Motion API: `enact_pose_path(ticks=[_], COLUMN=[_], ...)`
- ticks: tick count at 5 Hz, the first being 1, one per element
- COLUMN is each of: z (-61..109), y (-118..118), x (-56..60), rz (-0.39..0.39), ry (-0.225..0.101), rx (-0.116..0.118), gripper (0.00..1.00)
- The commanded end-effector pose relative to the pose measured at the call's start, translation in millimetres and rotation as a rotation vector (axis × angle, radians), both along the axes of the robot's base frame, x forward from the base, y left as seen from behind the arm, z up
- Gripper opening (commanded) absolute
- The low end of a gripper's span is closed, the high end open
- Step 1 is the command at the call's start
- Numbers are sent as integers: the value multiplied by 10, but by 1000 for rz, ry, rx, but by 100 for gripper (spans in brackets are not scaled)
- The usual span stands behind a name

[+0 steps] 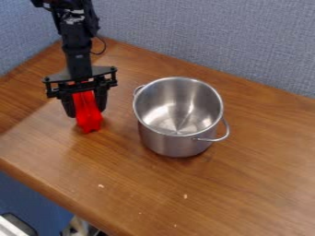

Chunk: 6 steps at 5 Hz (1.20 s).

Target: Put the red object in the metal pot

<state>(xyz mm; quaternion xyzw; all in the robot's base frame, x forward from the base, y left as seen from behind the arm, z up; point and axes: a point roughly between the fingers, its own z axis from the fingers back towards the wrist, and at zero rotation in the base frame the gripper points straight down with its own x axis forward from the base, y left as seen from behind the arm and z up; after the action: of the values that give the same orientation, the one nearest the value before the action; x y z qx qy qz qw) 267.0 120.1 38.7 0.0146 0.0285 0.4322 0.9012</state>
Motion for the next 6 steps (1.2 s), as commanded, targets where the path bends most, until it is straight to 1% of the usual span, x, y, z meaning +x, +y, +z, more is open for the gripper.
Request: enact_pose_path(ticks=[1,3,6], z=[217,265,414], y=[-3,-12,-49], x=[51,29,-15], rz=[-17,-17,-34], ry=[-60,-60,-64], rx=[34,35,27], gripper=[0,0,0])
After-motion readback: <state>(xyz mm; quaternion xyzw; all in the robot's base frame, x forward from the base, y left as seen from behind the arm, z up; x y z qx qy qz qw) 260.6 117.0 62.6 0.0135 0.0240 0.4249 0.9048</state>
